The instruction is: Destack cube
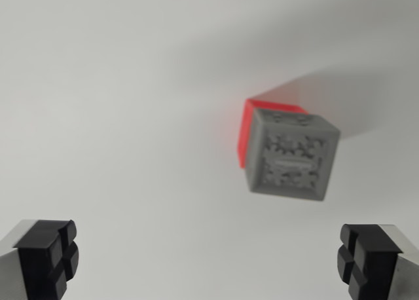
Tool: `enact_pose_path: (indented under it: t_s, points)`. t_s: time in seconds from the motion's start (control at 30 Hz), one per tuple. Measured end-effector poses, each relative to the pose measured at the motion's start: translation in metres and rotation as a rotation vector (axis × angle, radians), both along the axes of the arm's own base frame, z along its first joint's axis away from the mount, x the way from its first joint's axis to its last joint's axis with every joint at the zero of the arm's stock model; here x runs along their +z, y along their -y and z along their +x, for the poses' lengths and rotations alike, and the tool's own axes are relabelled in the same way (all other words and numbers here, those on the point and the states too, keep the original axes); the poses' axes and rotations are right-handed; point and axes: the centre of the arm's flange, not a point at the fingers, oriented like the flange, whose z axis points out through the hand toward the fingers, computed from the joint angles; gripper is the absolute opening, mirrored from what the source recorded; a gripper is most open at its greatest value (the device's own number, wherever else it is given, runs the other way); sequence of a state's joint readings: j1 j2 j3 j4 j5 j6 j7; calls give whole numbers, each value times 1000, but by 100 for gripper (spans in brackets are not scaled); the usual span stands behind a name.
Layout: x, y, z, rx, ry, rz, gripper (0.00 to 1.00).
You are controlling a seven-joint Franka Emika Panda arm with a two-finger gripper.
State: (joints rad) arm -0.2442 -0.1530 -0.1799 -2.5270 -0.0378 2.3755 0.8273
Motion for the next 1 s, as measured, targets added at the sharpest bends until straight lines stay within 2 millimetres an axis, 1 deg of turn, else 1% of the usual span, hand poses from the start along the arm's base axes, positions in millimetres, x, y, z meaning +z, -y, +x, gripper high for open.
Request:
enact_pose_path:
  t_s: [0.43,0.53,0.73,1.0]
  points:
    - [-19,38,-35,-86,-2,4,100]
    - [-24,41,-38,-91,2,1,100]
    - [-57,40,-37,-86,-10,0,100]
    - [-85,41,-38,-88,-6,-1,100]
